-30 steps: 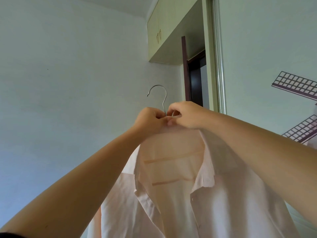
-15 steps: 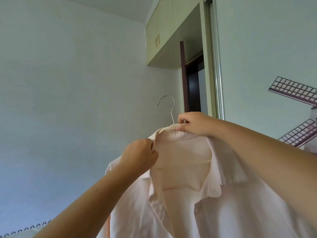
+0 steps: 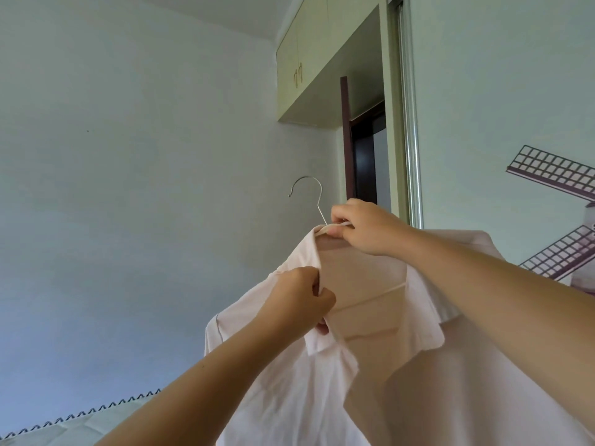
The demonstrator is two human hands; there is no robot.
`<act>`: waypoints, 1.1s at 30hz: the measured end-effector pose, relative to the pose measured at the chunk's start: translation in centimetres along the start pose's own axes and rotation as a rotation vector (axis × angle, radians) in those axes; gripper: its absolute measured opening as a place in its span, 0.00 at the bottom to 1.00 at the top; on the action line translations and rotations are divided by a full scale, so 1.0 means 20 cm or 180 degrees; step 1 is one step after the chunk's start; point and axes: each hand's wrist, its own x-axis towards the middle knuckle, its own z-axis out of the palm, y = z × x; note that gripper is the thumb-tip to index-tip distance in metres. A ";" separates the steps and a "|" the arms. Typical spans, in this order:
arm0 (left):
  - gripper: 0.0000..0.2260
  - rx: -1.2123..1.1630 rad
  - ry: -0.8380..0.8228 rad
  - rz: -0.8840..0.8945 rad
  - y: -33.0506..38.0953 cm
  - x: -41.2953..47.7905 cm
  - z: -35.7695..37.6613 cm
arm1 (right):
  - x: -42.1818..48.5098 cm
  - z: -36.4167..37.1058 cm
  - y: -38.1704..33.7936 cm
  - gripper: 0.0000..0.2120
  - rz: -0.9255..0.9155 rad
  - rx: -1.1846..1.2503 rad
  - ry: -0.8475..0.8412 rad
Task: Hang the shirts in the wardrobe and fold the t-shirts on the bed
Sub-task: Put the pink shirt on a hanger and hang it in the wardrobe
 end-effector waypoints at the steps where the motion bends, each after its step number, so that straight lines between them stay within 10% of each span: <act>1: 0.12 0.0148 -0.0118 0.0013 0.00 0.01 -0.01 | 0.00 -0.01 0.01 0.10 -0.0006 -0.0014 -0.0003; 4: 0.16 0.0247 -0.0105 0.0078 -0.01 0.05 -0.07 | -0.02 -0.04 0.05 0.12 -0.0051 0.0101 0.0076; 9: 0.07 0.1085 0.1428 0.0479 -0.03 0.15 -0.19 | -0.04 -0.08 0.09 0.12 -0.0128 0.0363 0.0030; 16: 0.16 0.0929 0.0231 0.0047 0.00 0.26 -0.21 | -0.04 -0.06 0.06 0.08 -0.0250 0.0327 -0.0067; 26: 0.19 0.0756 0.0671 -0.0472 -0.17 0.22 -0.17 | -0.07 -0.08 0.04 0.14 0.0692 -0.0923 -0.0517; 33: 0.19 0.0687 0.0668 -0.0513 -0.18 0.22 -0.18 | -0.07 -0.01 0.03 0.16 0.0822 0.0045 -0.0590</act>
